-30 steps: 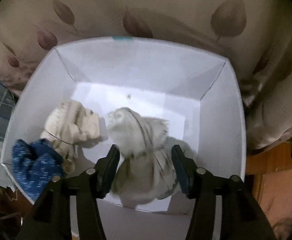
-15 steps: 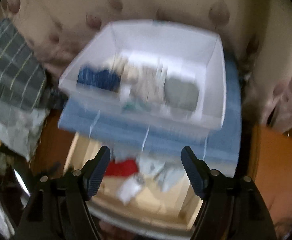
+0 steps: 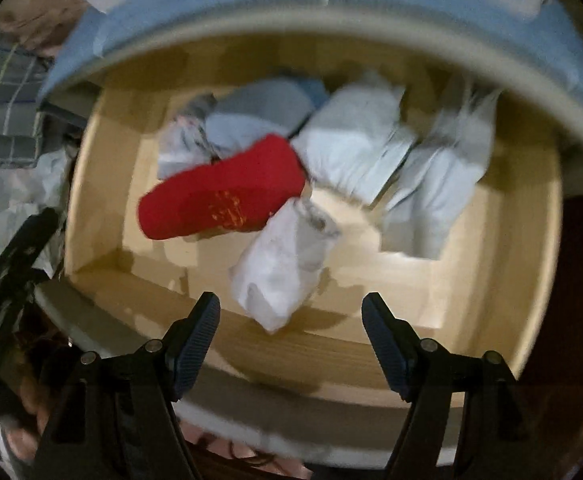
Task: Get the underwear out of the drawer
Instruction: 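Return the right gripper to the drawer and grasp the white rolled sock, then grasp the red sock in the drawer with the left gripper and lift it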
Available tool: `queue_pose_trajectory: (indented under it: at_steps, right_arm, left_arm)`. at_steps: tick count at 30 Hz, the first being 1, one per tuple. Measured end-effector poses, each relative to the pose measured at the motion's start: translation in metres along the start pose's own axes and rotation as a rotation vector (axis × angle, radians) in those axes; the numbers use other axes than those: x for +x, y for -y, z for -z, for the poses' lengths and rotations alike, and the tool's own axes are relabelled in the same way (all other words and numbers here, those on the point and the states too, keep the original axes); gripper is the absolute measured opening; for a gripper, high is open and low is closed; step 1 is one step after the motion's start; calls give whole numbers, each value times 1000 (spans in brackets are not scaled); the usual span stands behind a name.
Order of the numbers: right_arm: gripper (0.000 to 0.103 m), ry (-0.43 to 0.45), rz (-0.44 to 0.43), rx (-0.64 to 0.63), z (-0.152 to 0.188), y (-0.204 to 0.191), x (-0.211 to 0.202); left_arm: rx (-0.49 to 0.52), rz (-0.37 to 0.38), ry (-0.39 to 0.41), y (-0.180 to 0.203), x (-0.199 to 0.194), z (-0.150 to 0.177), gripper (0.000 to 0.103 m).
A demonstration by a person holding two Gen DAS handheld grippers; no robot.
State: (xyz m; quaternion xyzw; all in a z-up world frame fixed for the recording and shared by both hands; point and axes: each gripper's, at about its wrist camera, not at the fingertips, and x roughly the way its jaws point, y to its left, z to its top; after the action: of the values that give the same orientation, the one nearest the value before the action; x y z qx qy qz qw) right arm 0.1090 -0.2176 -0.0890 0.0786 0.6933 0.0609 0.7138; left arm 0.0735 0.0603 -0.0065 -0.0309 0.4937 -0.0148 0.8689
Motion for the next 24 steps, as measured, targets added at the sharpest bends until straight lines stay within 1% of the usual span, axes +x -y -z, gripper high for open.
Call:
queue_pose_trajectory:
  at_steps: [3, 6, 9, 12, 13, 14, 16, 20, 24]
  right_arm:
    - [71, -27, -5, 32, -5, -5, 23]
    - [71, -49, 15, 32, -11, -15, 41]
    - [71, -70, 55, 30, -15, -20, 55]
    - [66, -88, 89, 13, -15, -20, 65]
    - [59, -94, 94, 7, -15, -18, 67]
    - [58, -99, 94, 6, -13, -17, 68]
    - [57, -103, 110, 3, -12, -10, 68]
    - [56, -103, 175, -23, -4, 10, 64]
    - [56, -115, 179, -1, 6, 35, 61]
  left_arm:
    - [-1, 3, -3, -1, 0, 0, 48]
    - [-1, 5, -4, 0, 0, 0, 48]
    - [1, 5, -6, 1, 1, 0, 48]
    - [6, 3, -7, 3, 2, 0, 48]
    - [8, 2, -7, 4, 2, 0, 48]
    - [11, 0, -9, 5, 3, 0, 48]
    - [15, 0, -12, 6, 4, 0, 48]
    - [25, -4, -14, 8, 4, 0, 48]
    - [50, 26, -41, 12, 10, 0, 48]
